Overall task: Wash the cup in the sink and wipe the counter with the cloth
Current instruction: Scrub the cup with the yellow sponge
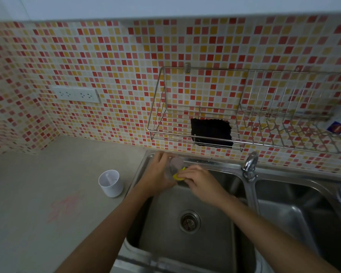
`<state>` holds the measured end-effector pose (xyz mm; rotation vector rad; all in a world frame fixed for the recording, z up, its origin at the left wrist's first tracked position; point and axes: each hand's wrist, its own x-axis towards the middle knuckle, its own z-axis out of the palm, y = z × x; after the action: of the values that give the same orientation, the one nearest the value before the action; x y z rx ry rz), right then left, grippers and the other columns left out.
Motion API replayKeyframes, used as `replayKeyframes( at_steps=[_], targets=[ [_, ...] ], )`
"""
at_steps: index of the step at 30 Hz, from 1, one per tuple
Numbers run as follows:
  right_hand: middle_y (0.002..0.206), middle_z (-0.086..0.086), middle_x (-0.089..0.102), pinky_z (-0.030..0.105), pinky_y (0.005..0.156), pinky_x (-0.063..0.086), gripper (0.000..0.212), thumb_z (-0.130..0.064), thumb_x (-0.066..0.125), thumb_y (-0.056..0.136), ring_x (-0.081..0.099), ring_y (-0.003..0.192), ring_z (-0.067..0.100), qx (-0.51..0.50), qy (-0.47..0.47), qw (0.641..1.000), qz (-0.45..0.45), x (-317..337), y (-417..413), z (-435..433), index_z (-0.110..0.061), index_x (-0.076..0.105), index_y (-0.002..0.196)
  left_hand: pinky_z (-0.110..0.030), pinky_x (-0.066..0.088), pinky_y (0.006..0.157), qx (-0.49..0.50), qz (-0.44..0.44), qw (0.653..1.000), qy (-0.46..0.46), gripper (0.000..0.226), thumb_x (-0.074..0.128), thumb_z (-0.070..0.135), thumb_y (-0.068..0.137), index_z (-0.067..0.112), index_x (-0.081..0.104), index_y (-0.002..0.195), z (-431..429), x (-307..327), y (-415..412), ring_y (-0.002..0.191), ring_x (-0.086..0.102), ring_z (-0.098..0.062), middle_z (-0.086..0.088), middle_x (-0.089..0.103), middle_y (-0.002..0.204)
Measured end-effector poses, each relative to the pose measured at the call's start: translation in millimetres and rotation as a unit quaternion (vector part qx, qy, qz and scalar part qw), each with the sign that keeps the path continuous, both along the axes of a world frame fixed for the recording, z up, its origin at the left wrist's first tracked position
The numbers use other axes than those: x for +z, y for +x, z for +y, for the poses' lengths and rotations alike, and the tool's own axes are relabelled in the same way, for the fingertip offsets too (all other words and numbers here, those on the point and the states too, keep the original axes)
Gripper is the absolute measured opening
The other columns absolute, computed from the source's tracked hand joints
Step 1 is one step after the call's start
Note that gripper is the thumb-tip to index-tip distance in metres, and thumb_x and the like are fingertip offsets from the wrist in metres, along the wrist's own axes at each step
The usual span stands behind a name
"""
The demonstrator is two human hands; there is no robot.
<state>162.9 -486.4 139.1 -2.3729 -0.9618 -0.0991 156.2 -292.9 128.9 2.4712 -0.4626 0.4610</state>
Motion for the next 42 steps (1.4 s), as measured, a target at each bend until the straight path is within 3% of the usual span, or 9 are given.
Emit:
replayKeyframes(
  at_steps=[4, 7, 10, 13, 17, 25, 34, 39, 42],
  targets=[
    [0.093, -0.010, 0.067, 0.012, 0.070, 0.044, 0.028, -0.010, 0.055, 0.095, 0.060, 0.080, 0.000, -0.020, 0.034, 0.993, 0.113, -1.5, -4.1, 7.0, -0.021, 0.069, 0.116, -0.035, 0.048, 0.095, 0.014, 0.017, 0.998, 0.055, 0.072, 0.075, 0.051, 0.063, 0.021, 0.051, 0.125, 2.4, -8.3, 5.6, 0.114, 0.045, -0.013, 0.002, 0.050, 0.125],
    [0.108, -0.006, 0.068, 0.033, 0.088, 0.043, 0.031, -0.012, 0.067, 0.085, 0.053, 0.106, 0.013, 0.004, -0.104, 0.993, -0.050, -7.3, 2.3, 1.5, -0.026, 0.070, 0.112, -0.042, 0.040, 0.102, 0.018, 0.026, 0.995, 0.096, 0.069, 0.069, 0.051, 0.065, 0.029, 0.047, 0.127, -0.2, -10.2, 3.6, 0.119, 0.045, -0.015, 0.007, 0.050, 0.126],
    [0.106, -0.013, 0.069, 0.035, 0.082, 0.046, 0.034, -0.016, 0.078, 0.072, 0.054, 0.111, 0.018, 0.013, -0.175, 0.964, -0.198, -8.1, 5.3, -5.4, -0.029, 0.070, 0.102, -0.034, 0.039, 0.101, -0.012, 0.033, 0.998, 0.059, 0.070, 0.074, 0.040, 0.064, 0.025, 0.050, 0.128, -3.3, -5.8, -2.2, 0.118, 0.045, -0.016, 0.004, 0.050, 0.125],
    [0.109, -0.013, 0.069, 0.035, 0.082, 0.044, 0.034, -0.011, 0.074, 0.074, 0.053, 0.109, 0.017, -0.035, -0.122, 0.977, -0.169, -11.7, -6.2, -7.4, -0.029, 0.071, 0.103, -0.030, 0.040, 0.096, -0.018, 0.038, 0.999, 0.034, 0.068, 0.074, 0.037, 0.064, 0.021, 0.051, 0.127, -3.9, -1.7, -8.3, 0.114, 0.045, -0.016, 0.001, 0.050, 0.125],
    [0.108, 0.002, 0.066, 0.025, 0.090, 0.038, 0.031, -0.011, 0.057, 0.092, 0.048, 0.107, 0.018, -0.039, -0.025, 0.998, 0.041, -23.0, -27.2, -0.9, -0.025, 0.068, 0.118, -0.039, 0.044, 0.095, -0.027, 0.051, 0.997, 0.052, 0.068, 0.076, 0.036, 0.067, 0.025, 0.049, 0.129, -0.2, -8.2, -18.8, 0.112, 0.046, -0.017, 0.002, 0.051, 0.122],
    [0.103, -0.011, 0.072, 0.036, 0.080, 0.047, 0.037, -0.008, 0.077, 0.069, 0.057, 0.106, 0.020, 0.008, -0.126, 0.971, -0.200, -1.6, -18.5, -13.8, -0.024, 0.072, 0.102, -0.027, 0.037, 0.098, -0.042, 0.079, 0.995, 0.033, 0.075, 0.082, 0.020, 0.063, 0.019, 0.050, 0.131, -2.8, 12.9, -23.5, 0.119, 0.043, -0.016, -0.002, 0.050, 0.129],
    [0.105, -0.005, 0.070, 0.032, 0.078, 0.055, 0.036, -0.004, 0.079, 0.070, 0.055, 0.098, 0.021, 0.020, -0.061, 0.981, -0.185, -12.1, -20.8, -7.2, -0.018, 0.070, 0.103, -0.032, 0.040, 0.104, -0.040, 0.153, 0.987, 0.039, 0.082, 0.082, 0.025, 0.065, 0.018, 0.040, 0.136, 2.1, 15.6, -16.4, 0.125, 0.041, -0.017, -0.002, 0.044, 0.135],
    [0.110, -0.005, 0.070, 0.031, 0.087, 0.052, 0.039, -0.003, 0.076, 0.074, 0.055, 0.103, 0.020, -0.002, -0.030, 0.984, -0.174, -18.4, -12.2, -2.3, -0.018, 0.070, 0.109, -0.039, 0.048, 0.098, 0.030, 0.093, 0.995, -0.006, 0.086, 0.086, 0.033, 0.062, 0.010, 0.041, 0.131, 2.0, -9.0, -13.2, 0.117, 0.045, -0.019, -0.005, 0.044, 0.126],
    [0.115, -0.005, 0.068, 0.031, 0.093, 0.046, 0.031, -0.007, 0.064, 0.087, 0.052, 0.106, 0.017, -0.032, 0.033, 0.997, -0.056, -23.6, -13.8, 3.5, -0.020, 0.068, 0.115, -0.037, 0.048, 0.097, 0.025, 0.074, 0.997, 0.015, 0.073, 0.081, 0.032, 0.066, 0.009, 0.045, 0.126, 6.1, -15.0, -4.1, 0.115, 0.041, -0.017, -0.005, 0.044, 0.123]
  ],
)
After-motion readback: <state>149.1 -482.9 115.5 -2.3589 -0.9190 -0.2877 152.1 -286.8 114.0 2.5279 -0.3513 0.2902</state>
